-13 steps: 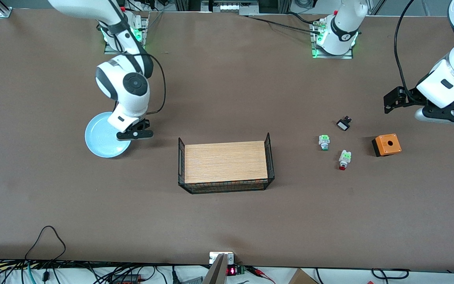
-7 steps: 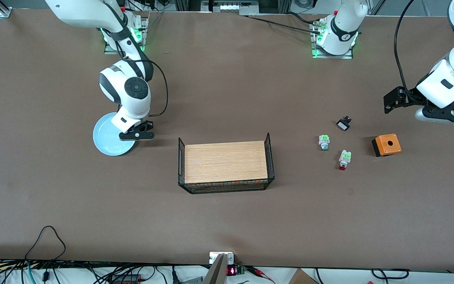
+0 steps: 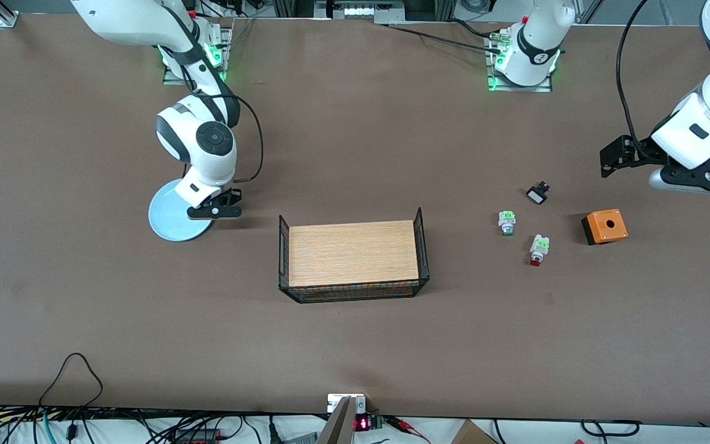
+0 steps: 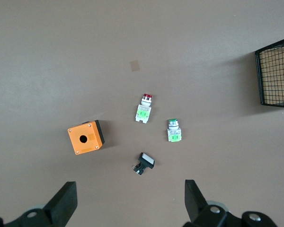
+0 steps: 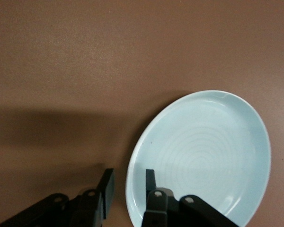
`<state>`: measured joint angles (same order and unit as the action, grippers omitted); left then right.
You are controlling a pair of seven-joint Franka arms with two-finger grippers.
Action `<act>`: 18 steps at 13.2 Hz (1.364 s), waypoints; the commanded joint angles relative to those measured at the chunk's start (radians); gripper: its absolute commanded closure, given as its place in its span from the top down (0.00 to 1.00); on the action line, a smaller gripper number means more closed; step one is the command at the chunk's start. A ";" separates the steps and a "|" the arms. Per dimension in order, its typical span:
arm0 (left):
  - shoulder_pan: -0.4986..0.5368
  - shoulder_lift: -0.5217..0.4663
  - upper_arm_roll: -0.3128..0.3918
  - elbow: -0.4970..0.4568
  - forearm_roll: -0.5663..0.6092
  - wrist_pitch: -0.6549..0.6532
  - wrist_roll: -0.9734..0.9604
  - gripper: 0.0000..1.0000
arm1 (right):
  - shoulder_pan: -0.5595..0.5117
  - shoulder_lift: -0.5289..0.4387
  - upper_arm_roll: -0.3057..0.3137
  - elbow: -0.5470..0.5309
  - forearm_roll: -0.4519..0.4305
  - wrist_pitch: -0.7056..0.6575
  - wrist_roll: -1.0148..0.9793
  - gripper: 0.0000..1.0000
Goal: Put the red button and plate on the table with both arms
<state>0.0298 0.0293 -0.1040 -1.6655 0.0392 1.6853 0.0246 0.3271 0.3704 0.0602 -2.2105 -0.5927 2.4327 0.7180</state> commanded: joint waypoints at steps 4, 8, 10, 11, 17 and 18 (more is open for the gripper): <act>-0.010 -0.019 0.010 -0.010 -0.013 -0.009 -0.006 1.00 | -0.017 -0.024 0.009 0.164 0.107 -0.203 -0.155 1.00; -0.010 -0.019 0.010 -0.010 -0.013 -0.009 -0.006 1.00 | -0.086 -0.022 0.007 0.378 0.394 -0.447 -0.435 1.00; -0.010 -0.019 0.010 -0.010 -0.013 -0.009 -0.006 1.00 | -0.146 -0.022 0.007 0.489 0.537 -0.573 -0.555 1.00; -0.010 -0.019 0.010 -0.010 -0.012 -0.009 -0.006 1.00 | -0.181 -0.022 0.007 0.529 0.585 -0.625 -0.592 1.00; -0.010 -0.019 0.010 -0.011 -0.013 -0.010 -0.006 1.00 | -0.250 -0.172 0.004 0.627 0.643 -0.777 -0.741 1.00; -0.008 -0.017 0.010 -0.010 -0.013 -0.010 -0.006 1.00 | -0.252 -0.217 -0.003 0.627 0.645 -0.788 -0.738 1.00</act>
<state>0.0297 0.0293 -0.1040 -1.6658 0.0392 1.6841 0.0245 0.0870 0.2531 0.0522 -1.5690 0.0309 1.6811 0.0090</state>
